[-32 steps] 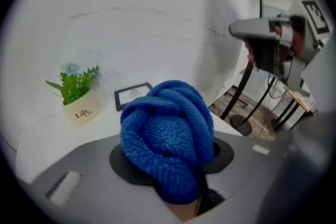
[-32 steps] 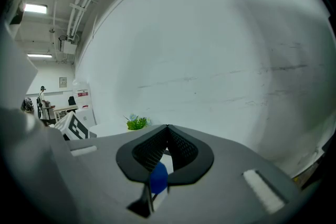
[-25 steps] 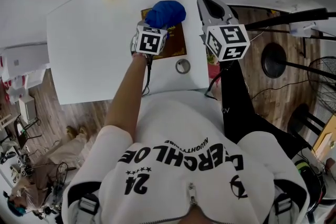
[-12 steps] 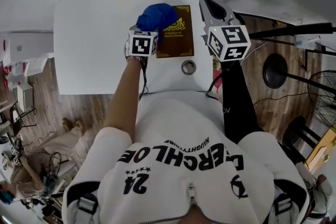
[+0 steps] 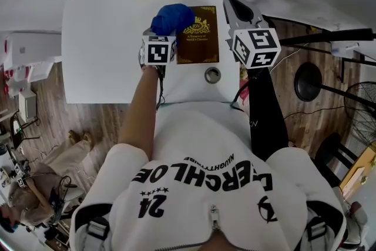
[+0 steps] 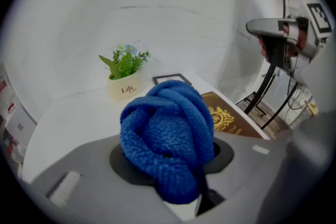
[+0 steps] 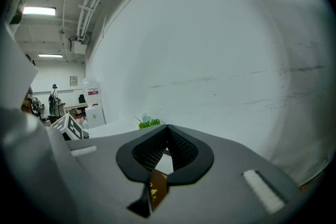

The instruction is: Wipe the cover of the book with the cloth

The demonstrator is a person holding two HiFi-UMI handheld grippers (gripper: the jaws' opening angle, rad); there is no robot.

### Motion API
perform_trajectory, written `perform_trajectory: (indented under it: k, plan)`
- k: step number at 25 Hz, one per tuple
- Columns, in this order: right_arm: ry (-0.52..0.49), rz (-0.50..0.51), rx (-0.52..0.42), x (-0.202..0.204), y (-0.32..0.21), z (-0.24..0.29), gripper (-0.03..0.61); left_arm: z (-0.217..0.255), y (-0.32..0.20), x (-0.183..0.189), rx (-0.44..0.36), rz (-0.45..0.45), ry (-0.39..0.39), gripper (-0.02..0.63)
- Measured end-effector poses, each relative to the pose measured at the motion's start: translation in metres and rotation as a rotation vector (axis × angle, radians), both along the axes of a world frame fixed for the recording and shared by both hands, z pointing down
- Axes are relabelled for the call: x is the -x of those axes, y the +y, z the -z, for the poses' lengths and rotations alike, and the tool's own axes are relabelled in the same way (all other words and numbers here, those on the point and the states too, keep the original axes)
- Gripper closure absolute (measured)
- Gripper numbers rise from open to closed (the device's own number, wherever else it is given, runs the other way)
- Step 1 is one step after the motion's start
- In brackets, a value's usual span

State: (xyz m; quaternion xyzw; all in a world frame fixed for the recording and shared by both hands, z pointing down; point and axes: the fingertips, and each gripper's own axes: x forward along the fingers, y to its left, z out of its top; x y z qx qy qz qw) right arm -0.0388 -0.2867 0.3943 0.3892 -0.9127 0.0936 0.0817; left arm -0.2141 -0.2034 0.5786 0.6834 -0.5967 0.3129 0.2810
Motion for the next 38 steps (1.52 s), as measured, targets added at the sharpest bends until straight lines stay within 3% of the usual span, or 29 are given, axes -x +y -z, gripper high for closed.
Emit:
perform_trajectory:
  k: [8,13,16,24,38]
  plan:
    - [0.002,-0.035,0.004,-0.018,0.005,0.001,0.577,0.038,-0.019,-0.069,-0.099,-0.153,0.061,0.374]
    - [0.004,-0.059,0.011,-0.03,0.005,-0.002,0.577,0.022,-0.013,-0.121,-0.044,-0.254,0.107,0.374]
    - [0.006,-0.066,0.013,-0.033,0.007,-0.003,0.577,-0.004,-0.003,-0.134,0.02,-0.29,0.091,0.374]
    - [0.01,-0.053,0.005,-0.028,0.01,0.001,0.577,-0.009,0.005,-0.118,0.021,-0.266,0.09,0.376]
    - [0.007,0.048,0.0,0.014,0.02,0.006,0.577,-0.014,0.038,-0.029,0.048,-0.039,0.071,0.376]
